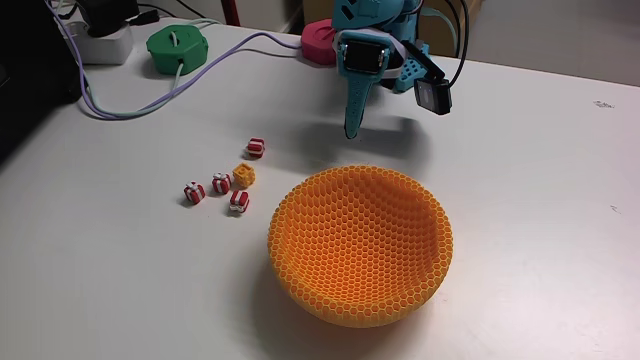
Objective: Place cube pieces into the yellow basket
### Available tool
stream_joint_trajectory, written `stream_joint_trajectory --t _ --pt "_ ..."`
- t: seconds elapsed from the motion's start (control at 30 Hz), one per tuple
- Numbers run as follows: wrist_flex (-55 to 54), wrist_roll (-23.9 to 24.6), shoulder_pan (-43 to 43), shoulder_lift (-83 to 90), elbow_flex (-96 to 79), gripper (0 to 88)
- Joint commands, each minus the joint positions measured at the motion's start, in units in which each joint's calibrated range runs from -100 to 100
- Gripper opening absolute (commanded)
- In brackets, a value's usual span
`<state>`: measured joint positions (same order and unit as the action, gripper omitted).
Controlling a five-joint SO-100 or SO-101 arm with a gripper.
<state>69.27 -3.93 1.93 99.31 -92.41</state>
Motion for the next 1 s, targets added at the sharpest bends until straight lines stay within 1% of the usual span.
stream_joint_trajectory --t 0.0,0.23,0.27,0.3,0.33,0.4,0.47,0.53,0.63,0.73,0.83,0.97 --pt "0.0 8.6 20.5 0.7 0.4 8.5" --pt "0.0 8.6 20.7 0.7 0.4 7.7" --pt "0.0 8.5 20.7 0.7 0.4 9.3" --pt "0.0 9.0 21.2 0.7 0.4 13.0" --pt "-0.2 11.1 21.8 0.4 0.6 17.6" --pt "-1.6 15.6 23.0 -4.9 4.5 21.9" --pt "-3.7 19.3 25.7 -14.6 11.5 27.5" --pt "-7.1 22.3 28.5 -27.1 19.1 30.7" --pt "-14.0 27.3 31.1 -47.0 27.8 30.9" --pt "-20.0 31.3 31.4 -61.8 34.4 30.6" --pt "-20.0 33.7 32.0 -71.3 40.0 28.4" --pt "-20.9 35.5 32.9 -77.5 41.1 25.9"
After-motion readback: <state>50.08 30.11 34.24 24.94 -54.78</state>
